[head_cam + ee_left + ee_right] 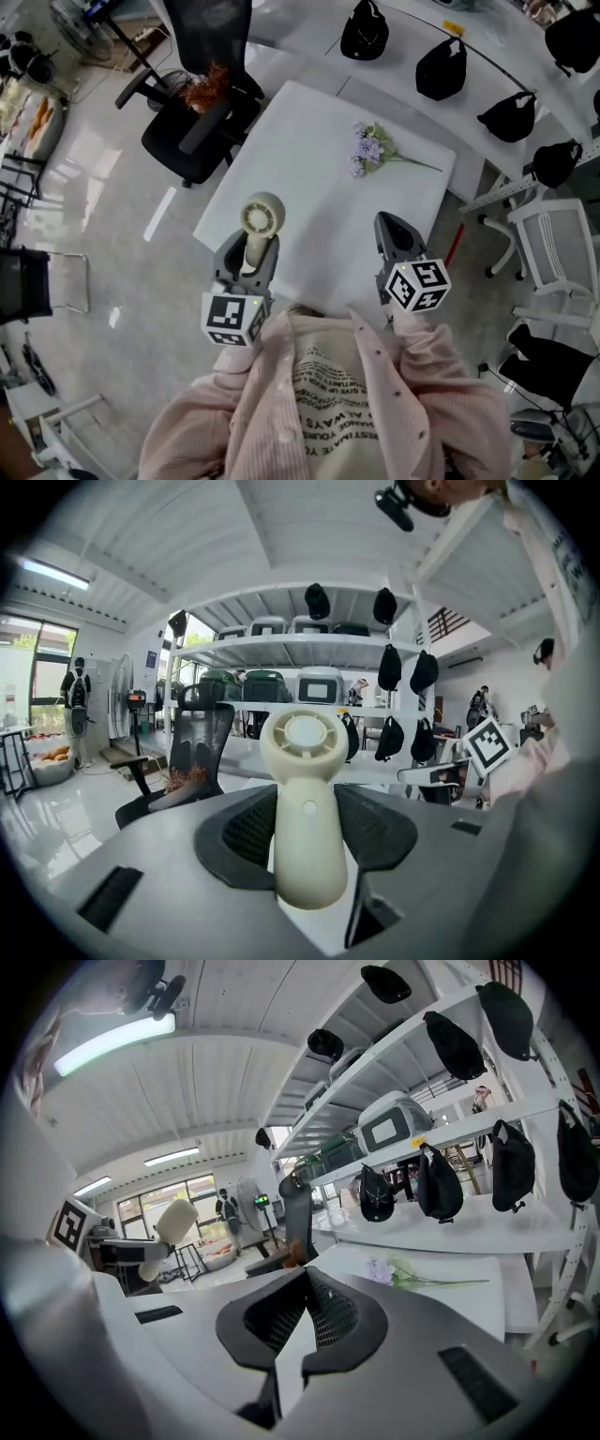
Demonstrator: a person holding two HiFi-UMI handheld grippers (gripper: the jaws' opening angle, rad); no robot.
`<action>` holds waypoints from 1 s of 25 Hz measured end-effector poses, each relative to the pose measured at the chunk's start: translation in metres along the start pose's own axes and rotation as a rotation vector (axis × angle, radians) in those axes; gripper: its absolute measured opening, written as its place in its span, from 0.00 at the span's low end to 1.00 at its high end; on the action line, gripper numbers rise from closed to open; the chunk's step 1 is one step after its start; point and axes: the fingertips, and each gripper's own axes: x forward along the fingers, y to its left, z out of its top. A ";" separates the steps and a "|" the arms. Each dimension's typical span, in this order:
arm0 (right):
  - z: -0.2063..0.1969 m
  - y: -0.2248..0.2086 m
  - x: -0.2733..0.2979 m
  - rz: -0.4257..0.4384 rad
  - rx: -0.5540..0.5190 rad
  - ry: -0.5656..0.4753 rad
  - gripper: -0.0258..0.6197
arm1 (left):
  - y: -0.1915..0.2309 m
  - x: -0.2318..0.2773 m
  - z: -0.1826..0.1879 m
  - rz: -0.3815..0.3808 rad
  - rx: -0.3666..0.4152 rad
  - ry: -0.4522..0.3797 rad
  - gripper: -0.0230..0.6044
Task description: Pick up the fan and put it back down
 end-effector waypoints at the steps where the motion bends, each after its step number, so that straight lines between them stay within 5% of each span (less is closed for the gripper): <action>1: 0.001 0.000 -0.002 0.002 -0.001 -0.005 0.04 | 0.001 -0.004 0.003 0.009 -0.005 -0.010 0.33; 16: 0.054 0.020 -0.025 0.070 -0.090 -0.163 0.04 | 0.007 -0.021 0.032 0.041 0.021 -0.088 0.33; 25: 0.047 0.009 -0.028 0.041 -0.059 -0.160 0.04 | 0.007 -0.006 0.022 0.028 0.010 -0.035 0.33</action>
